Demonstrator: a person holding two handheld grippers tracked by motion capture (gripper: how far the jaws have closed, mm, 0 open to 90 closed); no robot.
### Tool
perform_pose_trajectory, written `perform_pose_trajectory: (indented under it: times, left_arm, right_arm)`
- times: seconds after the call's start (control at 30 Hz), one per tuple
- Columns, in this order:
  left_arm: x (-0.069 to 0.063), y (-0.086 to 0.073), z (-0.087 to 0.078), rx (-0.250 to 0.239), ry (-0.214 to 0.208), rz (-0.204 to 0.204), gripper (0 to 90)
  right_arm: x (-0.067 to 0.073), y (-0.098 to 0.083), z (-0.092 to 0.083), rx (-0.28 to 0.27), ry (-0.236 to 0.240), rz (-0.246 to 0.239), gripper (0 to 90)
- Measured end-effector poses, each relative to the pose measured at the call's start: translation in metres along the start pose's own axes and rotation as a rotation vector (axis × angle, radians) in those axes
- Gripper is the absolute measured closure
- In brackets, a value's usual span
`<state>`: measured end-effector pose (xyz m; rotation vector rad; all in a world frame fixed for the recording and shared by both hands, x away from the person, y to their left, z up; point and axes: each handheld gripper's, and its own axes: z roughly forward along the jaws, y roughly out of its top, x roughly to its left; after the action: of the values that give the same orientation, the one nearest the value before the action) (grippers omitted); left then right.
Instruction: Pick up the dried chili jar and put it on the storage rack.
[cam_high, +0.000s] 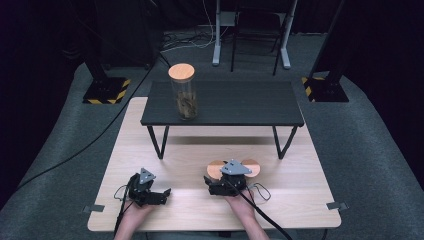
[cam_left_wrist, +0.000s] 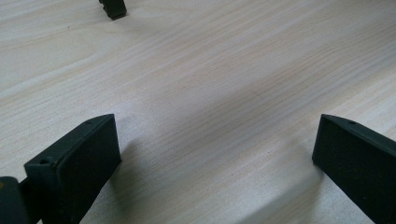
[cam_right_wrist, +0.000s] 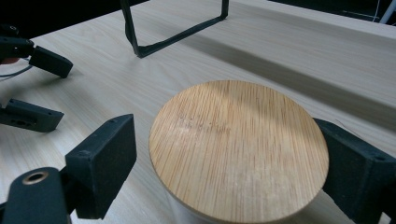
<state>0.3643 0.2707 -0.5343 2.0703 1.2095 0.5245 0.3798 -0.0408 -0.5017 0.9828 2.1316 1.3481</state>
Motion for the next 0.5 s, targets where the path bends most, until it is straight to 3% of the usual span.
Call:
perform_pose_trajectory:
  times: [0.2, 0.37, 0.5]
  left_arm:
    - [0.0, 0.0, 0.0, 0.0, 0.0, 0.0, 0.4]
    - [0.0, 0.0, 0.0, 0.0, 0.0, 0.0, 0.4]
    - [0.0, 0.0, 0.0, 0.0, 0.0, 0.0, 0.4]
  right_arm:
    - [0.0011, -0.0003, 0.0015, 0.008, -0.023, -0.014, 13.1]
    - [0.0007, -0.0001, 0.0021, 0.006, -0.045, -0.024, 21.5]
    - [0.0005, -0.0001, 0.0022, 0.011, -0.055, -0.034, 22.5]
